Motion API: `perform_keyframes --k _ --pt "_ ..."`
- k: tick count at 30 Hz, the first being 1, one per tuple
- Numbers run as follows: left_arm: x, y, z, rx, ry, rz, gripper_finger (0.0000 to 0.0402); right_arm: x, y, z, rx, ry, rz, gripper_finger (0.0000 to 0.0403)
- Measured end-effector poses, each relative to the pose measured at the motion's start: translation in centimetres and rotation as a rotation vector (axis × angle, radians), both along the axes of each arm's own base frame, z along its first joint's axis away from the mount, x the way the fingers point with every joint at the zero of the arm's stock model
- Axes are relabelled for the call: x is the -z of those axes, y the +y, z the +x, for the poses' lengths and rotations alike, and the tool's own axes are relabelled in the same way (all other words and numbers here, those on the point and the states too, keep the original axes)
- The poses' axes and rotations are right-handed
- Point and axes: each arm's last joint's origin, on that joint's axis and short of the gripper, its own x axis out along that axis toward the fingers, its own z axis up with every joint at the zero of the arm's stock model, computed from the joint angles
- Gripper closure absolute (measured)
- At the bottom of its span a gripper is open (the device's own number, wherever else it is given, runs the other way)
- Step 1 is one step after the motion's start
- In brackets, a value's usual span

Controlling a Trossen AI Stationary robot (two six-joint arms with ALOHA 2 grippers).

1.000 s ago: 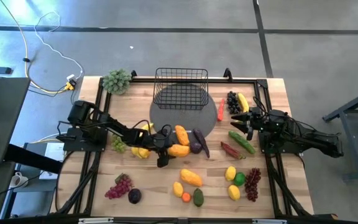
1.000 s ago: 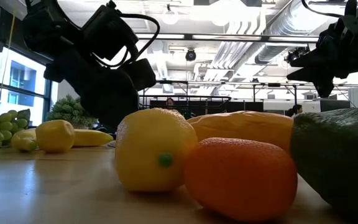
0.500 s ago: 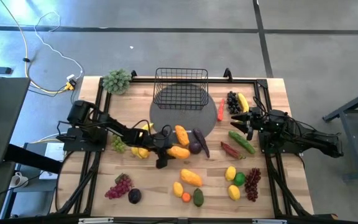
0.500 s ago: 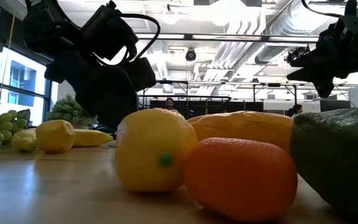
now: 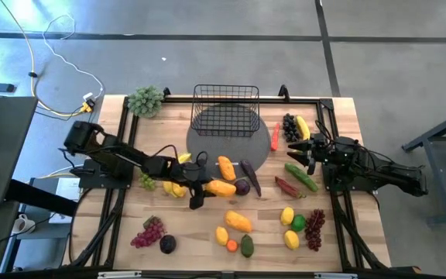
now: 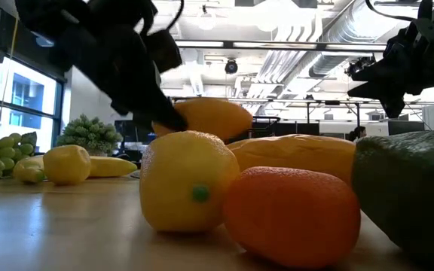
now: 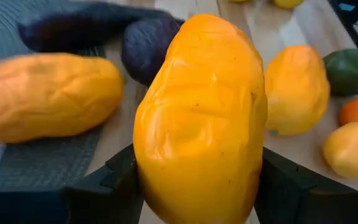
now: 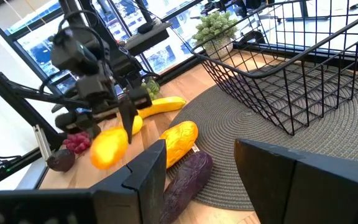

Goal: Build produce basket
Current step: Put the mango into the black wire basket

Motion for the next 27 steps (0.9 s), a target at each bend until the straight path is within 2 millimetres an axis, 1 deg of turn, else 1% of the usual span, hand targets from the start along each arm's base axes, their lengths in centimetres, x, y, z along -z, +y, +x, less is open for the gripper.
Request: perform_keyframes --k 7,14,20,27 --pt "-3.2 0.4 -1.3 -0.064 -0.061 0.067 0.0187 0.0 0.0 0.0 0.000 0.000 0.000 0.0231" --pt "-6.0 1.8 -2.6 -0.213 -0.138 0.133 0.0187 0.0 0.0 0.0 0.000 0.000 0.000 0.0231" --pt "-8.0 3.8 -3.4 -0.358 -0.203 0.176 0.0187 0.0 0.0 0.0 0.000 0.000 0.000 0.0231" --pt "-10.8 7.4 -3.2 -0.510 -0.263 0.259 0.0184 0.0 0.0 0.0 0.000 0.000 0.000 0.0231"
